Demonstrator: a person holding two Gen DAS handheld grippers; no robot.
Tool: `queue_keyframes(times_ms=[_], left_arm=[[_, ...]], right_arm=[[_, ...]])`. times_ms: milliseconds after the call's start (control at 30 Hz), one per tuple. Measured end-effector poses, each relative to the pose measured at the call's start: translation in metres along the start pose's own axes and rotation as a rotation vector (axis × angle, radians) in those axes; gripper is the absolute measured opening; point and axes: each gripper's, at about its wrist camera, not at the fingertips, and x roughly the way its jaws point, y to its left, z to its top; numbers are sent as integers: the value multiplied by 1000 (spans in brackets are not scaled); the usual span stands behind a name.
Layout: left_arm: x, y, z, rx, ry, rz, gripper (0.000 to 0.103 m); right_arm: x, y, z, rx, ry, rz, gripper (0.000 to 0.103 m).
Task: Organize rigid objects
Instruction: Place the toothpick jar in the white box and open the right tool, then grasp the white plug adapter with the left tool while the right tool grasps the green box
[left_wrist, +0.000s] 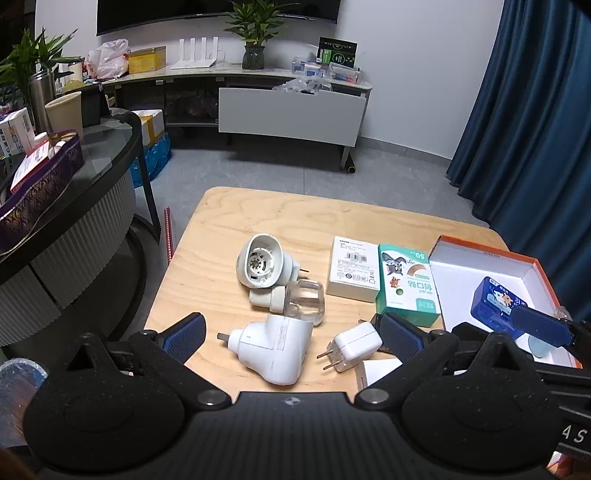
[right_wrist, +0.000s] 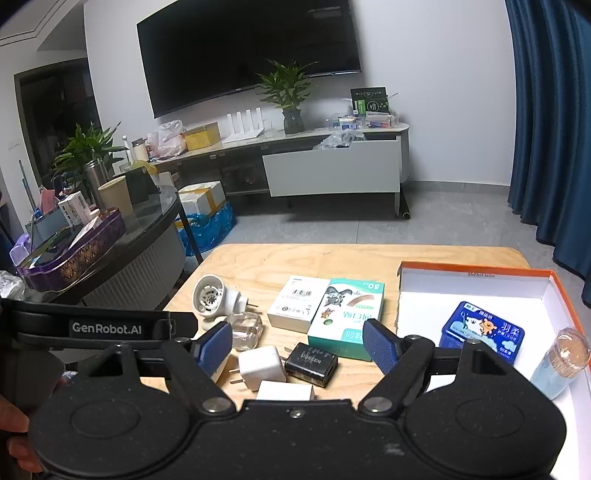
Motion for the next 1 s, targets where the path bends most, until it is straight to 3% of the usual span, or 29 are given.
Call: queue_keyframes(times_ms=[633, 1000], left_arm=[[28, 37, -14, -79, 70, 45, 103], [48, 37, -25, -59, 86, 11, 103]], right_arm=[[14, -15, -20, 56, 52, -4, 92], [21, -23, -29, 81, 78, 2, 92]])
